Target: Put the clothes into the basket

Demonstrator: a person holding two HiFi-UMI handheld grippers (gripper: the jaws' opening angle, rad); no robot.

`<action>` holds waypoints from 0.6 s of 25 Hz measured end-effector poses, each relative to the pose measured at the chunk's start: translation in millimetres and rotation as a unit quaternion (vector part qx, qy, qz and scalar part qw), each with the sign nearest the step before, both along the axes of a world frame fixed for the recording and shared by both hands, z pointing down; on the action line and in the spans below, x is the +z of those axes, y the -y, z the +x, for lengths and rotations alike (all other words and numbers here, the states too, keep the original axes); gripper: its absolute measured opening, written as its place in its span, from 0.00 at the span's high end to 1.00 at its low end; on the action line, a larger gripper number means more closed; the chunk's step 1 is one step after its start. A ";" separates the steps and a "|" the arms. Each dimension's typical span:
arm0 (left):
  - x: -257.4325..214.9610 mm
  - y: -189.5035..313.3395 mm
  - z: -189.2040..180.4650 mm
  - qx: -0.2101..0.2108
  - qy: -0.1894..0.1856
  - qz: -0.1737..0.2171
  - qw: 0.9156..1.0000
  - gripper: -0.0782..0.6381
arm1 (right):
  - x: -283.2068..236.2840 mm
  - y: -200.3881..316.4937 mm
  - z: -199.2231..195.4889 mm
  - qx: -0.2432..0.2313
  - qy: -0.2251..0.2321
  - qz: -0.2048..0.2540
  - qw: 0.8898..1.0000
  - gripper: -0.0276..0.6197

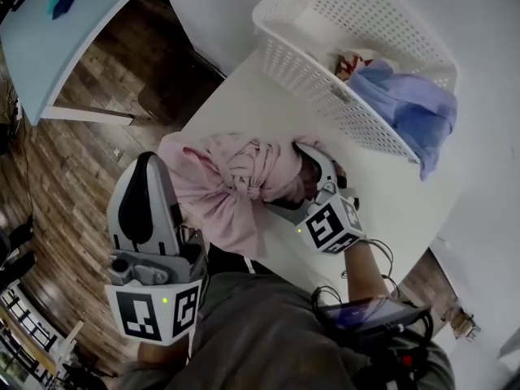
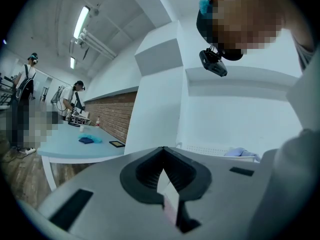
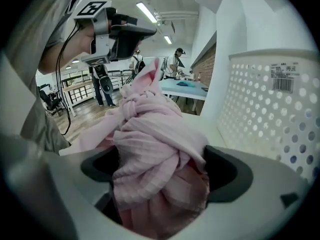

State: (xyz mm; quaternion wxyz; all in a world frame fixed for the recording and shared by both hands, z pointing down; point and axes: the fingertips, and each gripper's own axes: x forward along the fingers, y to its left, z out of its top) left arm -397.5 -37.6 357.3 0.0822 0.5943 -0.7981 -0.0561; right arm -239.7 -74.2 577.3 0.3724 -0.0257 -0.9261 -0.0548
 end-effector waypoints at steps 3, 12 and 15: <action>1.1 7.1 -18.0 -0.006 0.009 -0.002 1.000 0.88 | 9.3 3.5 -3.7 0.000 -0.012 0.006 1.000 0.13; 10.4 28.9 -57.4 -0.001 0.007 -0.015 1.000 0.88 | 15.4 8.1 -15.0 -0.002 -0.020 0.032 0.999 0.30; 13.8 36.2 -60.0 0.009 0.004 -0.021 1.000 0.88 | 10.5 8.8 -17.0 -0.001 -0.005 0.034 0.999 0.38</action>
